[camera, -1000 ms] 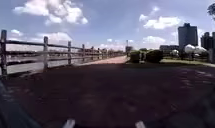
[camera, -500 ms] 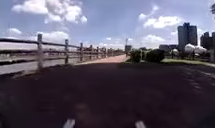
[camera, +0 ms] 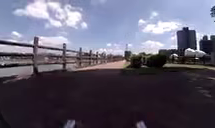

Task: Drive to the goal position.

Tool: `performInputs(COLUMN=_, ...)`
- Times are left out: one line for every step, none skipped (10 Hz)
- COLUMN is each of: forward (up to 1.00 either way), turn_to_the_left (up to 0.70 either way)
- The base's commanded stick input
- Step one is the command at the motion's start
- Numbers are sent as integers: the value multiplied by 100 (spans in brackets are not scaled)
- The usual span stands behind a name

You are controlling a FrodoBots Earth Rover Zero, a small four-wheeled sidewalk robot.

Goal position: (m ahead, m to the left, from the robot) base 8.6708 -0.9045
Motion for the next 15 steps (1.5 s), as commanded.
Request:
performInputs(forward=70, turn_to_the_left=0)
performInputs(forward=70, turn_to_the_left=0)
performInputs(forward=70, turn_to_the_left=0)
performInputs(forward=70, turn_to_the_left=0)
performInputs(forward=70, turn_to_the_left=0)
performInputs(forward=70, turn_to_the_left=0)
performInputs(forward=70, turn_to_the_left=0)
performInputs(forward=70, turn_to_the_left=0)
performInputs(forward=70, turn_to_the_left=0)
performInputs(forward=70, turn_to_the_left=0)
performInputs(forward=70, turn_to_the_left=0)
performInputs(forward=70, turn_to_the_left=0)
performInputs(forward=70, turn_to_the_left=0)
performInputs(forward=70, turn_to_the_left=0)
performInputs(forward=70, turn_to_the_left=0)
